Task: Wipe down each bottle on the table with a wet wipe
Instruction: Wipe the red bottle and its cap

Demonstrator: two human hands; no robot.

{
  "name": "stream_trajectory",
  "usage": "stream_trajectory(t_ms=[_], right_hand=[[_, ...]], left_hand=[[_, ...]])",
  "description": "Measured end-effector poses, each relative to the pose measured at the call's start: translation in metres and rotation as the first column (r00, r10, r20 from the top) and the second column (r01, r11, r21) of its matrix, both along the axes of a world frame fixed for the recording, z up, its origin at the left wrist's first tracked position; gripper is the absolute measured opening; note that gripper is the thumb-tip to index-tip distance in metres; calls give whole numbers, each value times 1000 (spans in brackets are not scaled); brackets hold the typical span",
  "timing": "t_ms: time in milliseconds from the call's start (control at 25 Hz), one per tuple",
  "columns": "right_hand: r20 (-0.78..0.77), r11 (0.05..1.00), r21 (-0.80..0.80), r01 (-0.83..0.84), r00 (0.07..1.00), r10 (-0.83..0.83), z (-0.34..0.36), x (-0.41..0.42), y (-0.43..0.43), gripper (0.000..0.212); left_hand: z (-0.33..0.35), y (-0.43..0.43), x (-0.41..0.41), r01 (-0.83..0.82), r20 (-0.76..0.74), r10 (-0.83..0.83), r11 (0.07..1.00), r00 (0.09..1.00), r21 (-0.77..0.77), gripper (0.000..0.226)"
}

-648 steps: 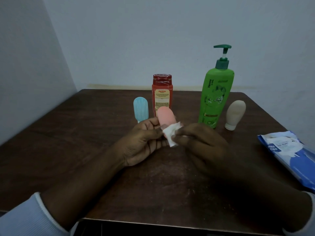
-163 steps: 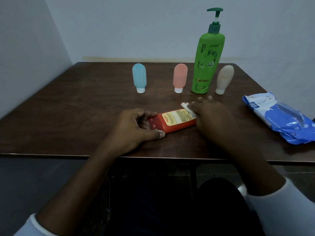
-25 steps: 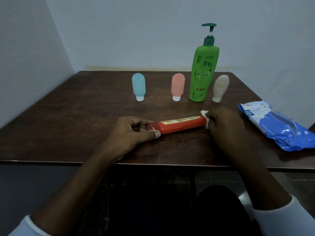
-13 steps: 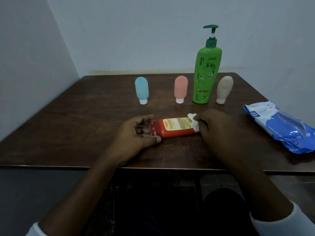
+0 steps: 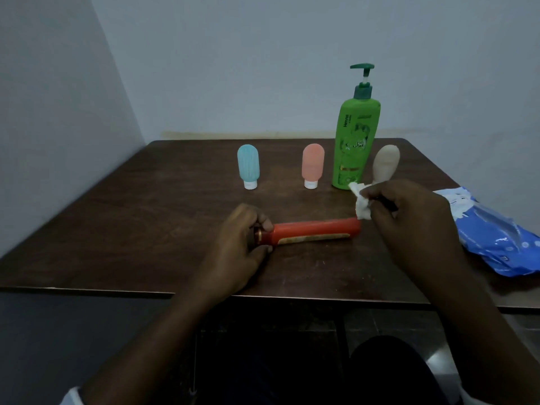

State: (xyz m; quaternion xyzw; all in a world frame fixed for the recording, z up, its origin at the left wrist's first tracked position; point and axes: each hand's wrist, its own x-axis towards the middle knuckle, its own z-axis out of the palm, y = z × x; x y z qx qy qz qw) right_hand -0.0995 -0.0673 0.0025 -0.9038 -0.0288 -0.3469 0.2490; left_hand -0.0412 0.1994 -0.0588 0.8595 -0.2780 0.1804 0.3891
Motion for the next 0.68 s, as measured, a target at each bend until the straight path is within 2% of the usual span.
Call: stream_trajectory(t_ms=[120,200,280,400,560,680], right_hand=[[52,1000,-11,-25,998,25,7,-6,-3,24],[65,999,-25,-21,998,23,10,-8,-8,24],[64,999,-42,-16,998,19,12,-9,-10,24],[39,994,-103,-36,998,40,11,-12,-7,24],[-10,984,-167,-67,998,66,13,-17,-8,23],[-41,980,-161,-114,993,109,9,-13,0,24]], left_hand=[[1,6,-3,83,20,-85,995,996,58,38],[3,10,-11,125,-94,-125,992,988,-5,46],[9,13,-17,98,-290,-124,990,949,-102,70],[15,21,-16,80,-487,-118,992,865,-99,110],[15,26,-15,69,-500,-130,988,856,-138,123],[11,16,-20,32,-397,-108,981,912,-193,121]])
